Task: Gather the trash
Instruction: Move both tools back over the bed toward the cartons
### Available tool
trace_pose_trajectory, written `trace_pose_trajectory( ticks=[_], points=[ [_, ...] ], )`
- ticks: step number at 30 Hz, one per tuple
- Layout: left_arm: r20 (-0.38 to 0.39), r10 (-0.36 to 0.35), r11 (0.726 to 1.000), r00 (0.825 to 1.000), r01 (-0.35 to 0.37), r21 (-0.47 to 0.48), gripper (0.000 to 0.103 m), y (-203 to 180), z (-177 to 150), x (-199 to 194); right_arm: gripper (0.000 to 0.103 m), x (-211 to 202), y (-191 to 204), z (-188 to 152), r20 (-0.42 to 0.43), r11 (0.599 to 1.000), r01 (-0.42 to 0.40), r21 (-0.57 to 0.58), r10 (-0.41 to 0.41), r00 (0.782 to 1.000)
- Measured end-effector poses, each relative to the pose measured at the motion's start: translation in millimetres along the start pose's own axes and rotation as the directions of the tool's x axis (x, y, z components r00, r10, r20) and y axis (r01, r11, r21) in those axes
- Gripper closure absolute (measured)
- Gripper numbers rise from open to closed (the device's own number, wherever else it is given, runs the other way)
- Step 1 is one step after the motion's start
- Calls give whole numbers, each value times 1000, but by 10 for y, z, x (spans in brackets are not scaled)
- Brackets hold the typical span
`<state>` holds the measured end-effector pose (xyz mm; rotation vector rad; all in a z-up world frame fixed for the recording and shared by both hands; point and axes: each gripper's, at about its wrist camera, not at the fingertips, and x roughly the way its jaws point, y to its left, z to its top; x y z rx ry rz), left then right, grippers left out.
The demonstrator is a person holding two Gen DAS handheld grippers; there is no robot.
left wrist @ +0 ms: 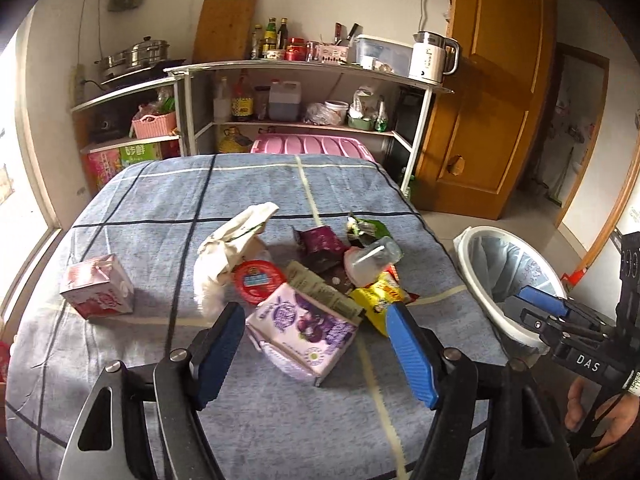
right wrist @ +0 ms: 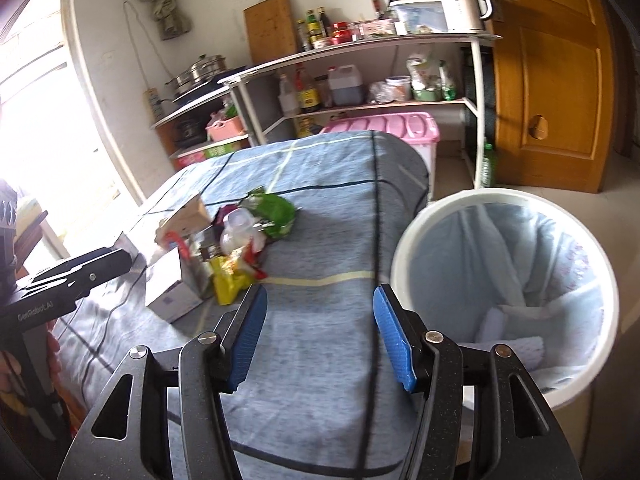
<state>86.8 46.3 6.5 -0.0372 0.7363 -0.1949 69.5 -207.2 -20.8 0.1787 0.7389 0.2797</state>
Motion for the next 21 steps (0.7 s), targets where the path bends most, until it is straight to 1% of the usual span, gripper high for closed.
trace_pose_trajectory(
  ticks=[3, 4, 6, 7, 10, 13, 14, 16, 17, 19, 21],
  points=[
    [-9, 1, 999, 1000, -1, -43, 29, 236, -39, -11, 41, 70, 180, -14, -12, 999, -29, -35, 28, 1000],
    [-12, 30, 998, 999, -31, -59, 29, 322, -47, -13, 41, 88, 234, -15, -18, 998, -38, -51, 37, 999],
    [-1, 85, 995, 996, -85, -54, 28, 414, -53, -20, 41, 155, 374, -17, -35, 995, -64, -83, 61, 998],
    [-3, 88, 994, 996, -88, -63, 28, 475, -61, -18, 41, 173, 416, -22, -38, 993, -71, -90, 68, 997],
    [-12, 63, 993, 998, -64, -102, 28, 666, -83, -16, 40, 266, 589, -17, -56, 987, -110, -114, 104, 993],
    [-3, 115, 989, 993, -115, -95, 27, 823, -87, -48, 39, 342, 763, -3, -64, 979, -153, -137, 145, 987],
    [-3, 123, 987, 992, -123, -99, 26, 881, -82, -55, 37, 380, 827, 3, -72, 975, -167, -145, 158, 985],
    [-3, 135, 984, 991, -135, -116, 20, 1018, -83, -55, 32, 459, 965, 8, -94, 965, -203, -169, 189, 977],
    [-5, 143, 981, 990, -143, -128, 20, 1096, -86, -55, 32, 501, 1031, 3, -106, 958, -222, -182, 205, 973],
    [-5, 168, 975, 986, -167, -147, 20, 1239, -88, -63, 32, 577, 1166, -12, -117, 950, -232, -211, 211, 970],
    [-6, 175, 971, 985, -173, -168, 19, 1405, -90, -60, 32, 625, 1264, -22, -115, 942, -239, -236, 217, 969]
  ],
)
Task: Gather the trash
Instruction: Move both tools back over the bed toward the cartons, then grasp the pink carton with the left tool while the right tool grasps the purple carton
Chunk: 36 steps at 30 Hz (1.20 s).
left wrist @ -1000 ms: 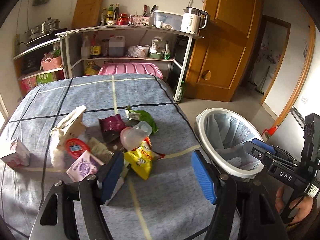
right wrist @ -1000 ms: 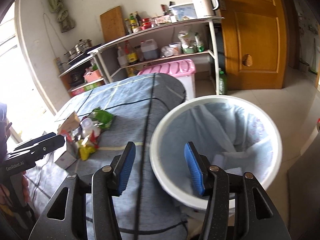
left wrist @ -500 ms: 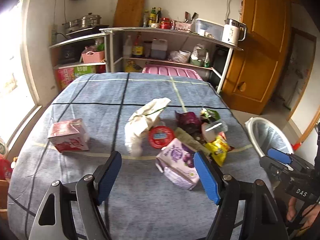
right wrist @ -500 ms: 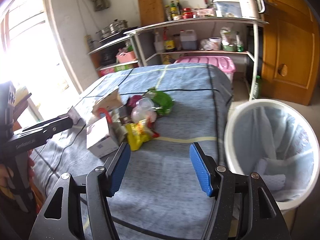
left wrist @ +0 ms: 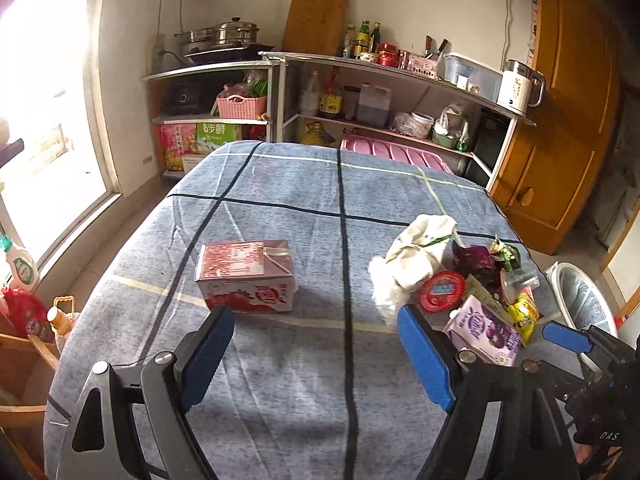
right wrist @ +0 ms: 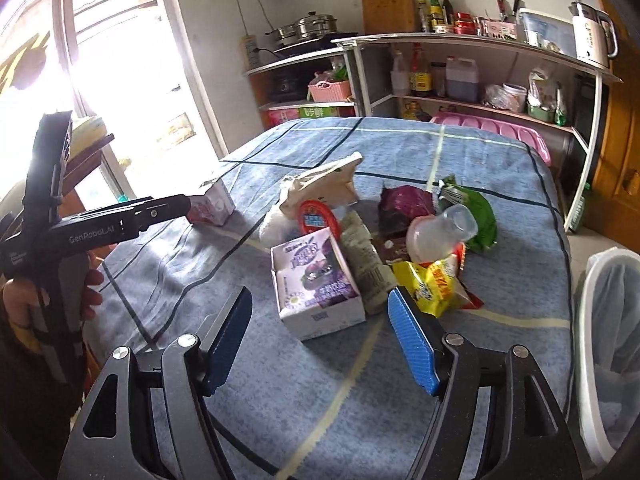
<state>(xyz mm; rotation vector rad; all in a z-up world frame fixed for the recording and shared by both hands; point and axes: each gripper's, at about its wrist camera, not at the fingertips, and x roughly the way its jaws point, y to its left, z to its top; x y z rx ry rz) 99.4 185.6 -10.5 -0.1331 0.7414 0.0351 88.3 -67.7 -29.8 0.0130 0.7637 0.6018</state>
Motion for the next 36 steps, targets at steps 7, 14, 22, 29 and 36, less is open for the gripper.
trace_pose_trajectory(
  ticks=[7, 14, 22, 29, 36],
  points=[
    [-12, 52, 998, 999, -53, -29, 19, 442, 126, 192, 32, 256, 111, 29, -40, 999, 13, -50, -15, 999],
    [-46, -29, 999, 999, 27, -46, 18, 735, 215, 477, 26, 333, 141, 52, -52, 997, 25, -75, -29, 998],
    [-97, -136, 991, 986, 136, -7, 18, 567, 215, 655, 26, 398, 101, 83, -74, 994, 86, -69, -91, 993],
    [-146, -207, 966, 968, 225, 128, 18, 114, 4, 493, 26, 426, -41, 79, -104, 997, 75, -5, -76, 992],
    [-74, -109, 971, 991, 122, 205, 18, 112, -9, 315, 27, 455, -82, 76, -118, 997, 76, 26, -73, 990]
  ],
)
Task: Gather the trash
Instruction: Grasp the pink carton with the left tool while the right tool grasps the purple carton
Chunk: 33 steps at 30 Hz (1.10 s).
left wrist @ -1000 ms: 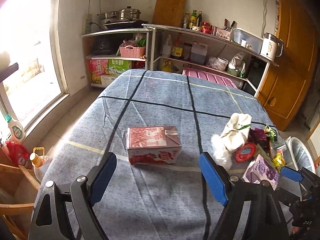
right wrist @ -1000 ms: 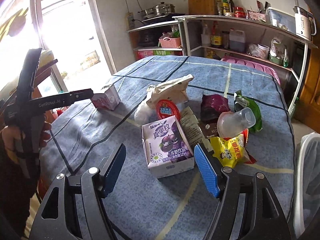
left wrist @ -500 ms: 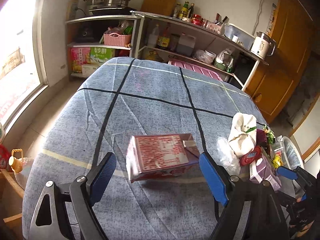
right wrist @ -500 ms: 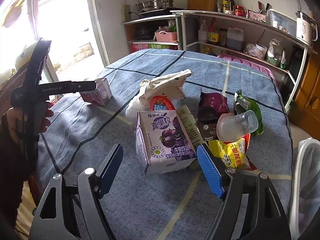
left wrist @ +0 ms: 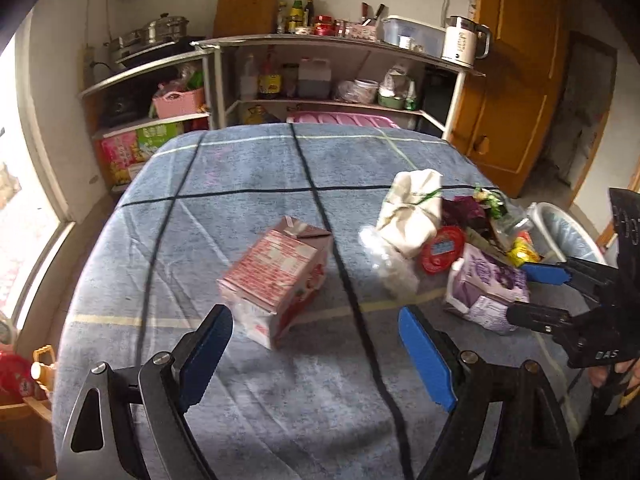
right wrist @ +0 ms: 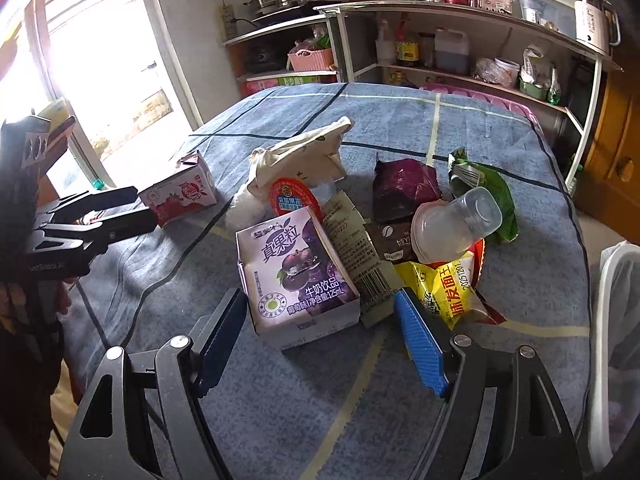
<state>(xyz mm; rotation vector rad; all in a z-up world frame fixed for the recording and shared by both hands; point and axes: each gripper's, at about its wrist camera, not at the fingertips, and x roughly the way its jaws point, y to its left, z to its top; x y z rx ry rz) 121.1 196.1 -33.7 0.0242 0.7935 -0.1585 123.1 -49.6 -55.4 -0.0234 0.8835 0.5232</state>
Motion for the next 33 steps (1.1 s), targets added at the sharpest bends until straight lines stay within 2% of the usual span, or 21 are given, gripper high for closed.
trace_pose_trajectory(
  ticks=[2, 4, 9, 12, 14, 15, 17, 19, 21, 33],
  points=[
    [9, 30, 999, 1000, -29, -27, 18, 146, 33, 29, 27, 8, 7, -4, -3, 1000, -2, 0, 2, 1000],
    [19, 16, 998, 1000, -15, -54, 18, 265, 71, 72, 27, 1, 12, -9, -1, 1000, -2, 4, 2, 1000],
    [-26, -53, 996, 998, 51, -74, 18, 381, 122, 296, 27, -3, 17, -16, -2, 1000, 0, 1, 0, 1000],
    [-48, -71, 993, 996, 67, -95, 18, 386, 128, 394, 40, -13, 32, -23, 0, 1000, -19, 0, 19, 1000],
    [-44, -65, 995, 997, 61, -83, 23, 343, 126, 397, 43, -8, 46, -33, -5, 1000, -22, -1, 22, 1000],
    [-44, -72, 995, 996, 68, -78, 30, 327, 132, 394, 43, -9, 53, -38, -4, 1000, -20, -2, 20, 1000],
    [-41, -85, 995, 996, 82, -65, 37, 284, 135, 379, 43, -15, 64, -45, 0, 1000, -21, -2, 21, 1000],
    [-54, -89, 995, 995, 86, -58, 52, 264, 137, 391, 43, -32, 56, -49, 5, 1000, -25, 2, 25, 1000],
    [-61, -86, 995, 994, 83, -54, 61, 234, 126, 390, 43, -50, 49, -54, 9, 1000, -29, 5, 29, 1000],
    [-35, -78, 995, 996, 75, -71, 66, 156, 84, 185, 44, -202, -8, -112, 47, 999, -43, 13, 42, 998]
  ],
)
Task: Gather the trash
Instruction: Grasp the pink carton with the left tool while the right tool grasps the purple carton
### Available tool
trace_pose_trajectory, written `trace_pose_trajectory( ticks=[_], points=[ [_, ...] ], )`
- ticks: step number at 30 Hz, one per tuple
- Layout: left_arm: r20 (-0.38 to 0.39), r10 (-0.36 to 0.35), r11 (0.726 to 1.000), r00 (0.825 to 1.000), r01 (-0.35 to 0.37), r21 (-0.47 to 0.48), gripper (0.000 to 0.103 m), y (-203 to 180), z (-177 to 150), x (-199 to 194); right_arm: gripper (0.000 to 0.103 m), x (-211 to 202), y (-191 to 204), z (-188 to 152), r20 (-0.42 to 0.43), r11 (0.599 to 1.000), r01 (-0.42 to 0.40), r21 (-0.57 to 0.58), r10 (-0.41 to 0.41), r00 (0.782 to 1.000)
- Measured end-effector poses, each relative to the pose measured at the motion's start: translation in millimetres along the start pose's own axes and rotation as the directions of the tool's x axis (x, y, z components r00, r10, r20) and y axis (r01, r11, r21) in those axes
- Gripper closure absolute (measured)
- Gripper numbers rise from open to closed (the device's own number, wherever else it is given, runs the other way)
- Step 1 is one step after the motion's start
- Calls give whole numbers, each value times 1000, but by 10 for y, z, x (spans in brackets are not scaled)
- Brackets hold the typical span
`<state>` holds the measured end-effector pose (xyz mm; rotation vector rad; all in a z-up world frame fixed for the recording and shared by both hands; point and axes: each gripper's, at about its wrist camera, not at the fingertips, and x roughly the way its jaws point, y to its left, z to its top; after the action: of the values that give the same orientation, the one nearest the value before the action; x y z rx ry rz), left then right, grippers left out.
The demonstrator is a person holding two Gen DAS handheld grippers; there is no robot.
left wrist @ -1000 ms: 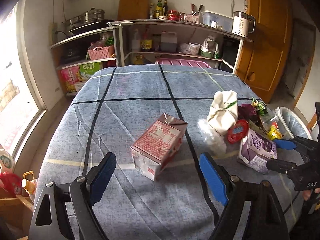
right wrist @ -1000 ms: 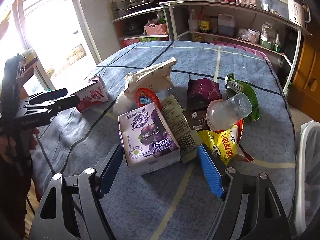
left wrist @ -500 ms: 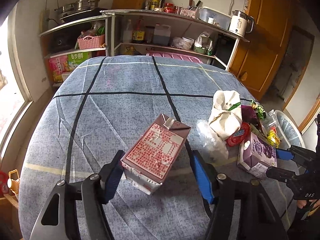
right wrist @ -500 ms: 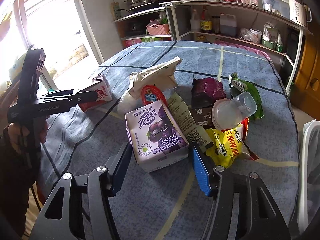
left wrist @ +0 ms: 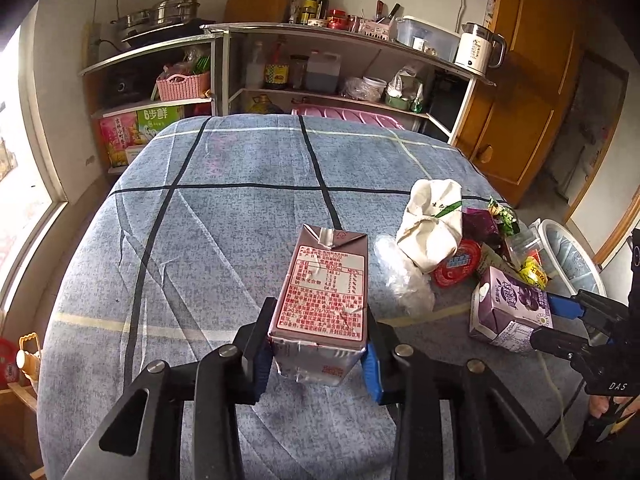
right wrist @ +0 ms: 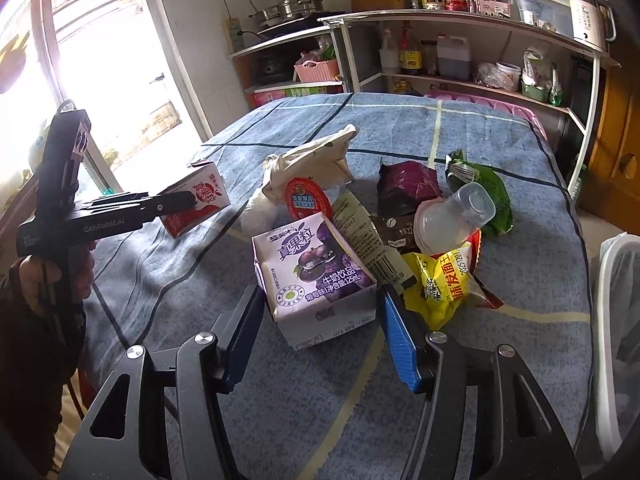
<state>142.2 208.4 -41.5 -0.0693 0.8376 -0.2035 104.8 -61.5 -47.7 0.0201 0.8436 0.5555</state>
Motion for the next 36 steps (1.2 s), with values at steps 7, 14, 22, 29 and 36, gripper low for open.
trace_pose_trajectory(
  ticks=[7, 14, 22, 29, 36],
  points=[
    [28, -15, 1000, 999, 15, -5, 66, -109, -85, -166, 44, -168, -32, -42, 44, 1000, -8, 13, 7, 999],
    [53, -45, 999, 998, 44, 26, 66, -334, -123, -325, 44, -215, -51, -169, 18, 999, 0, -34, 1, 1000],
    [33, -61, 998, 998, 60, 28, 66, -427, -189, -275, 44, -132, 67, -257, -9, 989, 34, -146, -36, 999],
    [31, -64, 998, 997, 64, 13, 66, -385, -196, -271, 42, 107, 190, -228, -68, 974, 46, -223, -63, 996],
    [38, -80, 997, 996, 80, -5, 66, -395, -185, -287, 43, 173, 87, -143, -78, 991, -11, -131, 0, 997]
  ],
)
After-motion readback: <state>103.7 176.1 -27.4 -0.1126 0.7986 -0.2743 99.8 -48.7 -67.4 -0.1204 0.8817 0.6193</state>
